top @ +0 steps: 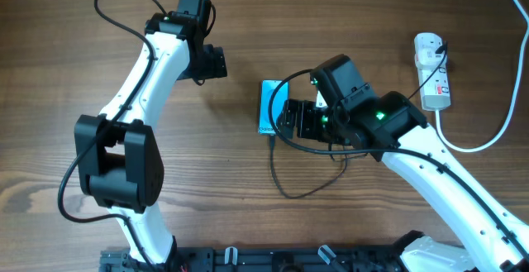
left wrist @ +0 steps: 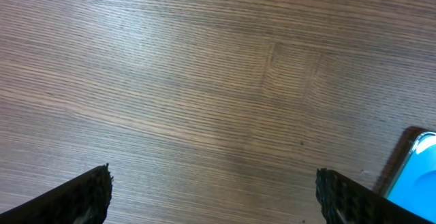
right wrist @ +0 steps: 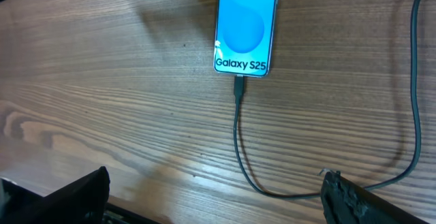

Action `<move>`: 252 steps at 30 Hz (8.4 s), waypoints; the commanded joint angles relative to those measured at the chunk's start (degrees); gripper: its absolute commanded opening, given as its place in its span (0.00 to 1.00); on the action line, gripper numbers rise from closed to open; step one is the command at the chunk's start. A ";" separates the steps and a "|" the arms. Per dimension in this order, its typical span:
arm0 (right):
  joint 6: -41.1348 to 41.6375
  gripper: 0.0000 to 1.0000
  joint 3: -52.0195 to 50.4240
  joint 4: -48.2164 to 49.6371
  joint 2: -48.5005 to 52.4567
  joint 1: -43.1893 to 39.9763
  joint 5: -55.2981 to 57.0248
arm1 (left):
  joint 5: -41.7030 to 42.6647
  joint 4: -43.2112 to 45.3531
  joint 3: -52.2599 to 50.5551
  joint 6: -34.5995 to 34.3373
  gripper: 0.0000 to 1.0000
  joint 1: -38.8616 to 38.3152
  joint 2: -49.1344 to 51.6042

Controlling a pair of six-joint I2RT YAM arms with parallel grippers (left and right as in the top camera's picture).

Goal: Plug charger to phone and switch on socket

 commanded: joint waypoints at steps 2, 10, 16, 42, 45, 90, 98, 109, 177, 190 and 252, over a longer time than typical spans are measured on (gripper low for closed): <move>0.61 1.00 1.03 0.76 0.59 -0.02 -0.26 | 3.19 -0.04 0.26 -0.94 1.00 0.26 -0.31; 0.66 1.00 1.03 2.29 0.59 -0.02 -0.26 | 3.19 -0.04 0.26 -0.94 1.00 0.26 -0.31; 1.68 1.00 1.03 2.29 0.59 -0.02 0.00 | 3.19 -0.02 0.26 -0.94 1.00 0.26 -0.31; -4.52 1.00 7.58 -2.73 0.74 -42.93 33.22 | 3.19 -0.04 0.26 -0.94 1.00 0.26 -0.31; -4.48 1.00 4.79 2.67 1.79 -47.23 33.16 | 3.19 -0.04 0.26 -0.94 1.00 0.26 -0.31; -20.94 1.00 9.62 26.05 40.09 -61.20 4.42 | 3.19 -0.04 0.26 -0.94 1.00 0.26 -0.31; -21.00 1.00 9.25 25.00 40.81 -61.20 4.44 | 3.19 -0.04 0.26 -0.94 1.00 0.26 -0.31; -20.98 1.00 9.25 23.45 40.96 -60.98 3.96 | 3.19 -0.04 0.26 -0.94 1.00 0.26 -0.31; -16.48 1.00 9.40 -32.81 -13.44 -41.35 -1.38 | 3.19 -0.02 0.26 -0.94 1.00 0.26 -0.31; -16.55 0.99 9.40 -32.17 -13.46 -41.35 -1.36 | 3.19 -0.02 0.26 -0.94 1.00 0.26 -0.31; -24.06 1.00 -64.81 47.82 -78.95 -30.27 5.79 | 3.19 -0.02 0.26 -0.94 1.00 0.26 -0.31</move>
